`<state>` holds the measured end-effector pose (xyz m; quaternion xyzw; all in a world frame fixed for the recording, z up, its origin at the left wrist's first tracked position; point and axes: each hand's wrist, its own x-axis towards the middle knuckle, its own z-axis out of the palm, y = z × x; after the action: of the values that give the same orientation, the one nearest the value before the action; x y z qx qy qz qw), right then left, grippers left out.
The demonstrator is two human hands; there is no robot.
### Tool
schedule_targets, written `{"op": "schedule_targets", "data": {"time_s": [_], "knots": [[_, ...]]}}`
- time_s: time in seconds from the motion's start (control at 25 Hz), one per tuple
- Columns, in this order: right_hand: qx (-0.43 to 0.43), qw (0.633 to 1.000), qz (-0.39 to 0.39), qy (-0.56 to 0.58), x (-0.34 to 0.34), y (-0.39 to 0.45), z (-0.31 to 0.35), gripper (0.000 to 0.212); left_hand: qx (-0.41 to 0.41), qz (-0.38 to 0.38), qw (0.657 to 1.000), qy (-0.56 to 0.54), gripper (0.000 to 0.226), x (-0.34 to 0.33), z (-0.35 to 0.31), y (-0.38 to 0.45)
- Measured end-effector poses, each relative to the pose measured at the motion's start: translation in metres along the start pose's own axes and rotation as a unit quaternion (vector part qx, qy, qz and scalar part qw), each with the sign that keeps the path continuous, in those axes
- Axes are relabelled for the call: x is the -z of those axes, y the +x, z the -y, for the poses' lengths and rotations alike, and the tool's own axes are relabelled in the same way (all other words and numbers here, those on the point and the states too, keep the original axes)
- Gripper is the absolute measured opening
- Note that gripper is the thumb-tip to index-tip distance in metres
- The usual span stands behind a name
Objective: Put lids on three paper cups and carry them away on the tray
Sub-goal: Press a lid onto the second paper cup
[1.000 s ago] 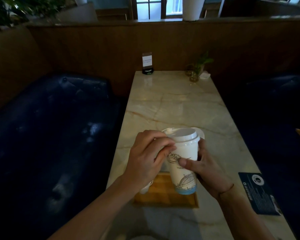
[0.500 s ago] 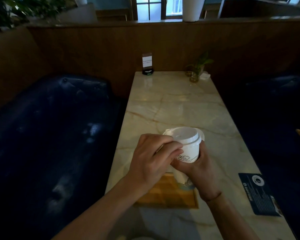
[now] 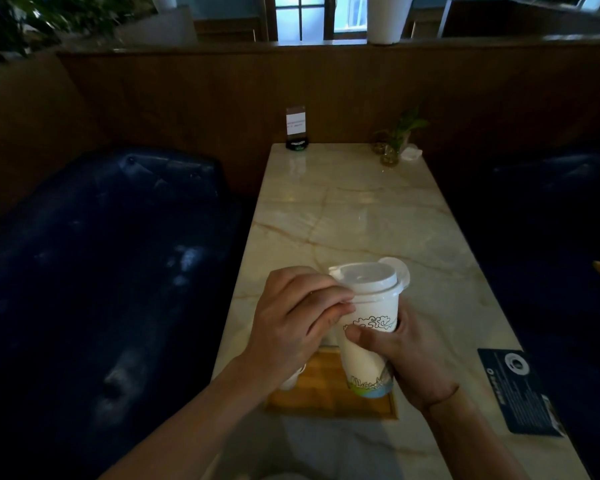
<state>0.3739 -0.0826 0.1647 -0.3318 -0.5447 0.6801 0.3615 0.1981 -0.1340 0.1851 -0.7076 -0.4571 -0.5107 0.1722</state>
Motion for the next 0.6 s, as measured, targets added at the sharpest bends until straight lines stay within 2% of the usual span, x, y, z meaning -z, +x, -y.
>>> {"op": "schedule_targets", "data": {"time_s": [0.32, 0.6], "knots": [[-0.013, 0.999, 0.028, 0.022, -0.001, -0.002, 0.009, 0.065, 0.028, 0.016, 0.999, -0.041, 0.013, 0.008, -0.004, 0.003], [-0.051, 0.989, 0.100, 0.100, 0.000, -0.008, 0.012, 0.071, 0.012, 0.009, 0.999, -0.053, 0.014, 0.013, -0.008, 0.004]]}}
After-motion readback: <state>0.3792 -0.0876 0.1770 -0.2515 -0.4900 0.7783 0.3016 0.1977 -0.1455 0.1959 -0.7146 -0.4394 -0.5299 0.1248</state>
